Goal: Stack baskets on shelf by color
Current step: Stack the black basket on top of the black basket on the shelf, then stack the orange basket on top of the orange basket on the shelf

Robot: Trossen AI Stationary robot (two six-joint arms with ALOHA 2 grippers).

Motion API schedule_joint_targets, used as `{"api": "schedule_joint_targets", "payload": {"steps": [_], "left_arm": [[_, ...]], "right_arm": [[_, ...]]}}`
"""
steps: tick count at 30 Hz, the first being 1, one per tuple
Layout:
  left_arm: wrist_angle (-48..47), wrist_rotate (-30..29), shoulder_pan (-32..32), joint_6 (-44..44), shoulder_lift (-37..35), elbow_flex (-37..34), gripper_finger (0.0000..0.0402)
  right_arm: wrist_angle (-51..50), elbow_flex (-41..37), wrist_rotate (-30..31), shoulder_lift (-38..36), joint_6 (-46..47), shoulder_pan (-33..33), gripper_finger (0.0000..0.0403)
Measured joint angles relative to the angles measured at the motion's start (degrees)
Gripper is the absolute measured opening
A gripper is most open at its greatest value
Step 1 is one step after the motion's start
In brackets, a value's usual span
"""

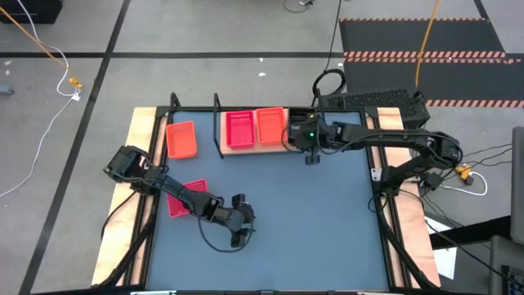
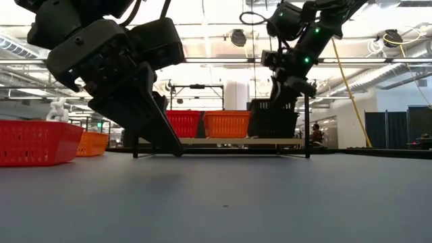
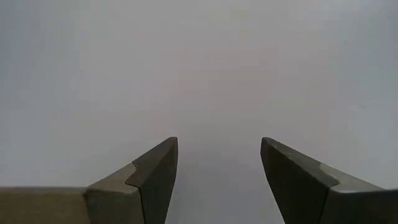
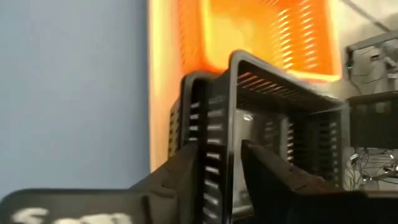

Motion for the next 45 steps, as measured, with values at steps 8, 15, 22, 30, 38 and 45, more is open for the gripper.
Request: {"api": "schedule_joint_targets", "payload": {"steps": [8, 15, 22, 30, 38, 45], "left_arm": [[-2.34, 0.01, 0.0, -0.43, -0.29, -0.02, 0.0232], [-13.94, -5.15, 0.15, -1.98, -6.71, -0.04, 0.0232], [-26.91, -19.66, -1.38, -2.98, -16.21, -0.04, 0.0232], [-28.5, -24.37, 1.85, 3.58, -17.25, -0.03, 0.0232], [-34.56, -24.24, 8.56, 6.63, -17.94, -3.76, 0.0232], [-33.65, -23.94, 13.36, 14.13, -17.92, -5.84, 0.0232]], "right_arm": [[9.39, 0.02, 0.1, -6.27, 11.49, 1.32, 0.0154], [12.81, 0.07, -0.08, -9.34, 16.62, 4.56, 0.0155], [23.07, -0.7, -4.23, -1.15, 24.99, 7.98, 0.0155], [54.66, -1.84, -13.71, 12.2, 24.86, 12.83, 0.0155], [58.09, -1.95, -13.56, 18.02, 25.45, 13.97, 0.0155], [68.33, -2.23, -11.1, 22.18, 12.72, 13.53, 0.0155]]}}
